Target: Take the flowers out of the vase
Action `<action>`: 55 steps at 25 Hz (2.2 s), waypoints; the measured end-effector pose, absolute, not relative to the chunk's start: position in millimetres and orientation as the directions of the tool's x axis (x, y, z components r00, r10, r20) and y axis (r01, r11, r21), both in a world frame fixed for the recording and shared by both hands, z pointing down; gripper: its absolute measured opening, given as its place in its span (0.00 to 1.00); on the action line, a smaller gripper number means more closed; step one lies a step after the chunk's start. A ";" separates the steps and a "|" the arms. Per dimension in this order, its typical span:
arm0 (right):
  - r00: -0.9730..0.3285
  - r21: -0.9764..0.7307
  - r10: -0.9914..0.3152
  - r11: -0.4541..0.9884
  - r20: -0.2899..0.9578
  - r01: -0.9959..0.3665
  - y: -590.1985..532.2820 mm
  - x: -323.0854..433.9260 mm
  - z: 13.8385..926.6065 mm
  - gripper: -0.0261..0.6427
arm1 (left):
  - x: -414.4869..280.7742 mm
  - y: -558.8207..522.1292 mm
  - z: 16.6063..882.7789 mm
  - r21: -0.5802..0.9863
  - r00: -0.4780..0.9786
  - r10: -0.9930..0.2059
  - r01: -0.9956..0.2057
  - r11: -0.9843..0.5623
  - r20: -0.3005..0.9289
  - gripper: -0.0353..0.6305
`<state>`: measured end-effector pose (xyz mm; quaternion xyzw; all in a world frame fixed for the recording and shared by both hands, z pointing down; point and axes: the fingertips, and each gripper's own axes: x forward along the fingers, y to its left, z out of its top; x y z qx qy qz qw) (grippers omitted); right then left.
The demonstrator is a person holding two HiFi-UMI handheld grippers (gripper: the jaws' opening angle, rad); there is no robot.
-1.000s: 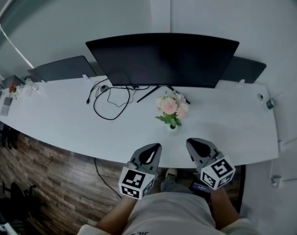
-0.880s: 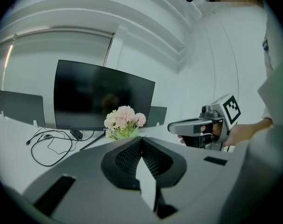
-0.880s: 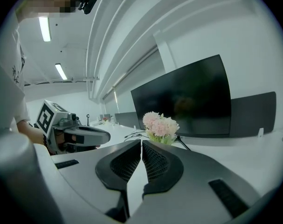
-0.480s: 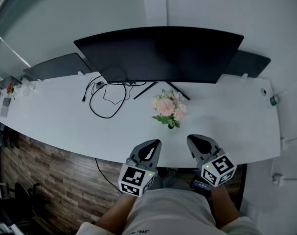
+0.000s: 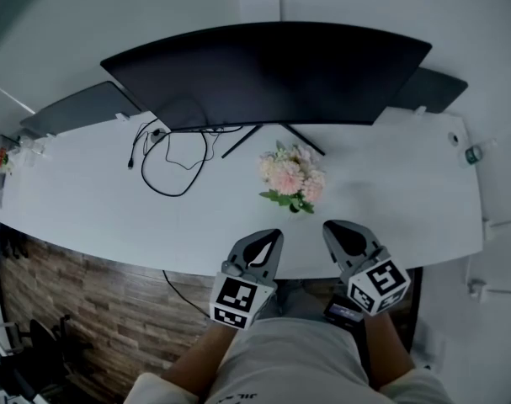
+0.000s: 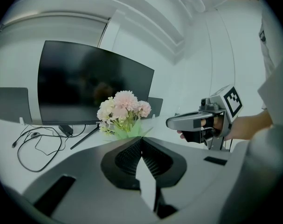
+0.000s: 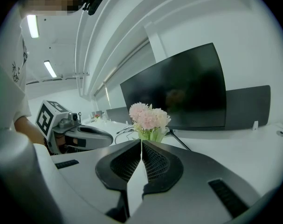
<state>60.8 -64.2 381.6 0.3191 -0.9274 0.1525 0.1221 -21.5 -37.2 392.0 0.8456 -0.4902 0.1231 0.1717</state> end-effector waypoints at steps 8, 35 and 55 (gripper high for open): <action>-0.757 -0.201 -0.556 0.744 0.342 -0.637 -76.1 55.3 394.1 0.09 | -19.2 -48.5 410.5 0.174 0.520 -0.754 -0.851 -0.495 0.400 0.06; -0.760 -0.214 -0.542 0.745 0.360 -0.632 -95.3 37.6 439.3 0.11 | -18.5 -67.6 468.0 0.154 0.542 -0.707 -0.829 -0.537 0.454 0.12; -0.807 -0.228 -0.465 0.796 0.363 -0.561 -109.4 9.3 458.9 0.34 | -8.2 -80.6 504.5 0.174 0.590 -0.639 -0.787 -0.592 0.494 0.35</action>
